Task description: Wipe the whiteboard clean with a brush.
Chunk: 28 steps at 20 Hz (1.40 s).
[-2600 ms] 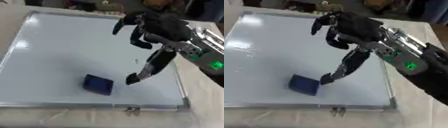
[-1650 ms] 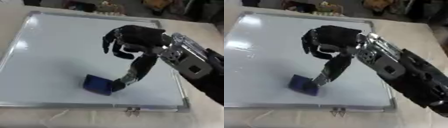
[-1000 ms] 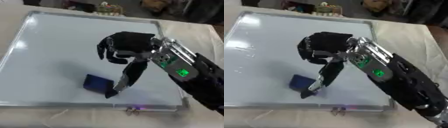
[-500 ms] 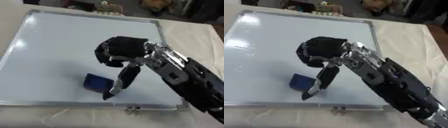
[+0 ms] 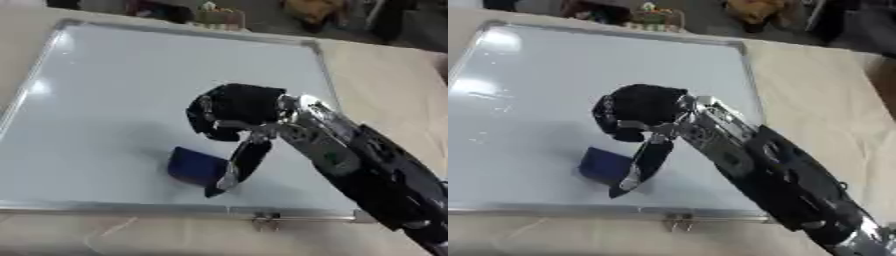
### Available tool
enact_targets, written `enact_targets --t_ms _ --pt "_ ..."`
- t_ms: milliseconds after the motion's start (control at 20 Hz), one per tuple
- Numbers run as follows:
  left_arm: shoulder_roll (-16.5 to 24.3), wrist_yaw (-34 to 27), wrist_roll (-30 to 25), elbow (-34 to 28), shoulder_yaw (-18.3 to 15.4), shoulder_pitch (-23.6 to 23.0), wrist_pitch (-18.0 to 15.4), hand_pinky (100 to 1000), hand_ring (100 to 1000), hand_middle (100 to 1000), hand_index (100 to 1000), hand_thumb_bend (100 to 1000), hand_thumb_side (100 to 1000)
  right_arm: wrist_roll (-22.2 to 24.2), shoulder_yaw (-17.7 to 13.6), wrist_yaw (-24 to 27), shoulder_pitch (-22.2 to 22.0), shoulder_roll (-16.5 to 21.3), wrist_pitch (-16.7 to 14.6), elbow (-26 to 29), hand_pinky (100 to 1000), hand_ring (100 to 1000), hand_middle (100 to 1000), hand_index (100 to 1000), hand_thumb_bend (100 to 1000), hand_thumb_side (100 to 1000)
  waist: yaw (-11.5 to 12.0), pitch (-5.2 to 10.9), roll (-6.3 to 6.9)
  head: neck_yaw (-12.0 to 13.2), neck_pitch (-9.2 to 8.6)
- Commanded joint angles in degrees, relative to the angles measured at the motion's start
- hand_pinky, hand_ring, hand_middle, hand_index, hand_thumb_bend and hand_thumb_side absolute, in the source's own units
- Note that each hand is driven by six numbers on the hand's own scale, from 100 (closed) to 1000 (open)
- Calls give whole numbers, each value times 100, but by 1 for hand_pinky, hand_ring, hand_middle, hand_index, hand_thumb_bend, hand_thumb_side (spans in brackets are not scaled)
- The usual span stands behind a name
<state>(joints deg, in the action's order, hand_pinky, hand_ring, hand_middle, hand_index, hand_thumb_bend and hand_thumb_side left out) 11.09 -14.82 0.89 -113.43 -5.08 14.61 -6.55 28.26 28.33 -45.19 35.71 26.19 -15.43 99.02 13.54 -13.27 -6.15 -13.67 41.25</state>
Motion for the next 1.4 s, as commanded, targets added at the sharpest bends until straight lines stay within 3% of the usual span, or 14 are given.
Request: enact_targets --t_ms 50,700,1400 --pt "87 1 -14 -113 3 51 6 420 492 427 562 100 921 18 -68 -37 28 5 25 -49 632 640 610 104 677 559 11 78 35 3 9" --pt "70 14 -29 -114 8 53 -3 420 492 427 561 100 921 -200 -177 -218 -85 -149 159 -438 625 644 602 102 683 604 33 50 53 -10 -5" --pt "59 21 -53 -116 16 69 0 420 492 427 561 100 923 -437 -189 -391 -144 -385 99 -926 589 601 525 100 684 539 47 17 50 -21 -15"
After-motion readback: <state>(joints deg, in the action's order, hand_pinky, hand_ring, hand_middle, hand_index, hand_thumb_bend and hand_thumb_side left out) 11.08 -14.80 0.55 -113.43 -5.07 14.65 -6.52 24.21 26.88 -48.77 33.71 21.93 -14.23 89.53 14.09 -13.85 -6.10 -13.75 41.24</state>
